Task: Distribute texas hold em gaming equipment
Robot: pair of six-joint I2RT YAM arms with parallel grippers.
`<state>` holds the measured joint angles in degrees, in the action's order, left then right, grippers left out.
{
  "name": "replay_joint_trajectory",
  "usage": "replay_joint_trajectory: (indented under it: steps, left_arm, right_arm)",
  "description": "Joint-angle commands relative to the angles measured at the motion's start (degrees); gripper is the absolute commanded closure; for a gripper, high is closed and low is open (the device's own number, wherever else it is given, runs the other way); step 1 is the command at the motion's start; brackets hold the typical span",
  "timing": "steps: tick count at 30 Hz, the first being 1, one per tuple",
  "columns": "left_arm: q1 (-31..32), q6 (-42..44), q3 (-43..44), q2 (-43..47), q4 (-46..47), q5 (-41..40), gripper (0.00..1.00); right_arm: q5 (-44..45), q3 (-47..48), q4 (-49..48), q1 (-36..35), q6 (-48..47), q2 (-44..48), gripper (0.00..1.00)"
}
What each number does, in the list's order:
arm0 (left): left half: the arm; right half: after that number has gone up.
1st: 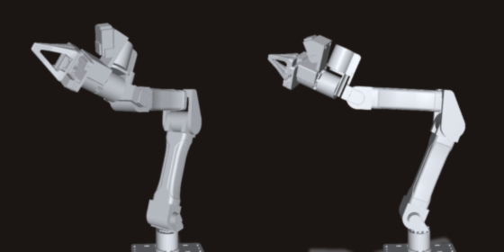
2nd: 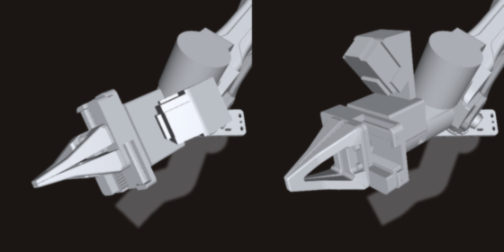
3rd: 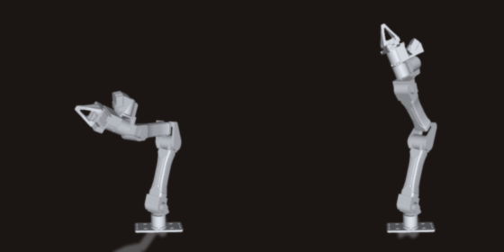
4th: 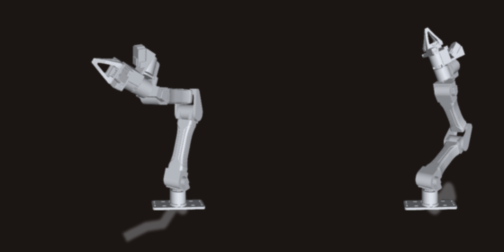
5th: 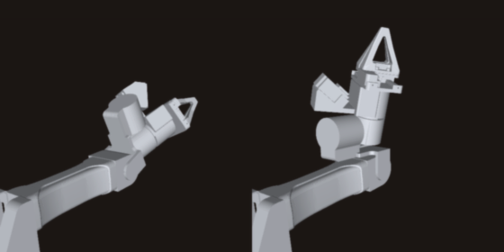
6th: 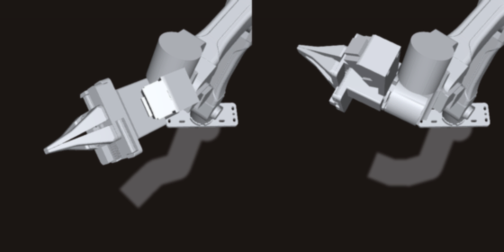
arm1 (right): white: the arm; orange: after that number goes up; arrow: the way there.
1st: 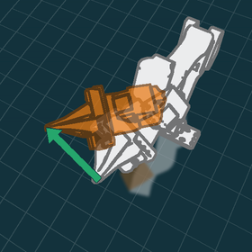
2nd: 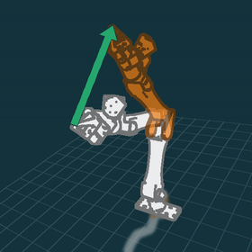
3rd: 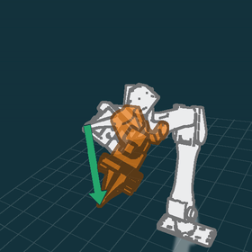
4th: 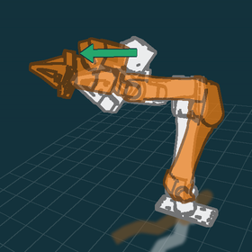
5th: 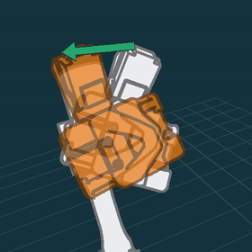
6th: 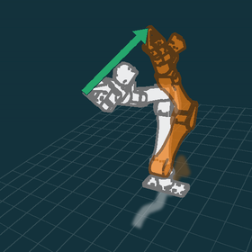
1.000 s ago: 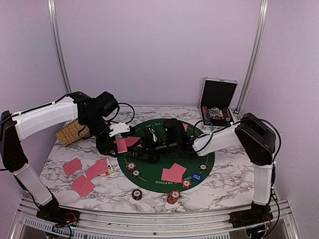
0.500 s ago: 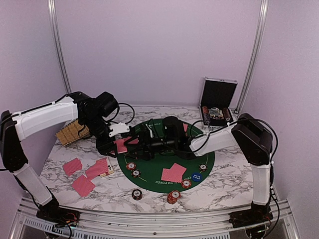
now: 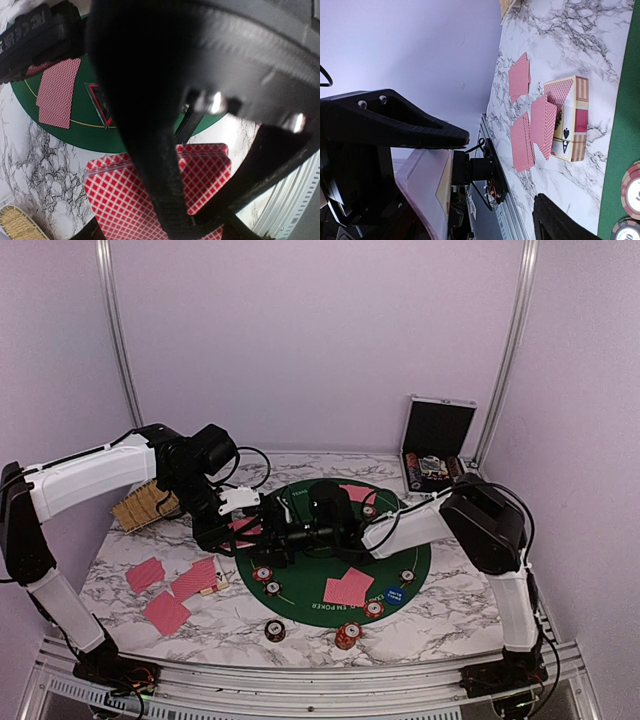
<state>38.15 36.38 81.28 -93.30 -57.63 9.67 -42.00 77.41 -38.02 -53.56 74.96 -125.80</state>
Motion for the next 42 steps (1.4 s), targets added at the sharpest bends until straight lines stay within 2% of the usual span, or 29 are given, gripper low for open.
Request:
replay_joint_trajectory:
  steps: [1, 12, 21, 27, 34, 42]
  left_arm:
    - [0.0, -0.3, 1.4, -0.3, -1.8, 1.2, 0.37]
    - [0.0, -0.3, 1.3, -0.1, -1.8, 1.3, 0.37]
    - [0.0, -0.2, 1.1, 0.2, -1.8, 1.4, 0.37]
    - [0.0, 0.1, 0.8, 0.6, -1.8, 1.6, 0.37]
    - [0.0, 0.2, 0.7, 0.6, -1.8, 1.7, 0.38]
    - [0.0, 0.2, 0.6, 0.3, -1.8, 1.6, 0.38]
  right_arm:
    - [0.0, 4.1, -2.6, -1.0, 1.9, -2.3, 0.25]
    - [1.0, 10.8, -0.2, -1.9, 3.6, -6.8, 0.25]
    - [3.4, 7.6, 2.5, -0.8, 3.4, -6.1, 0.28]
    - [7.9, 5.2, 9.4, 1.0, -2.1, -1.9, 0.29]
    - [9.9, 2.1, 10.1, 2.3, -3.5, 1.1, 0.39]
    - [9.5, 0.1, 6.7, 3.1, -2.7, 2.9, 0.58]
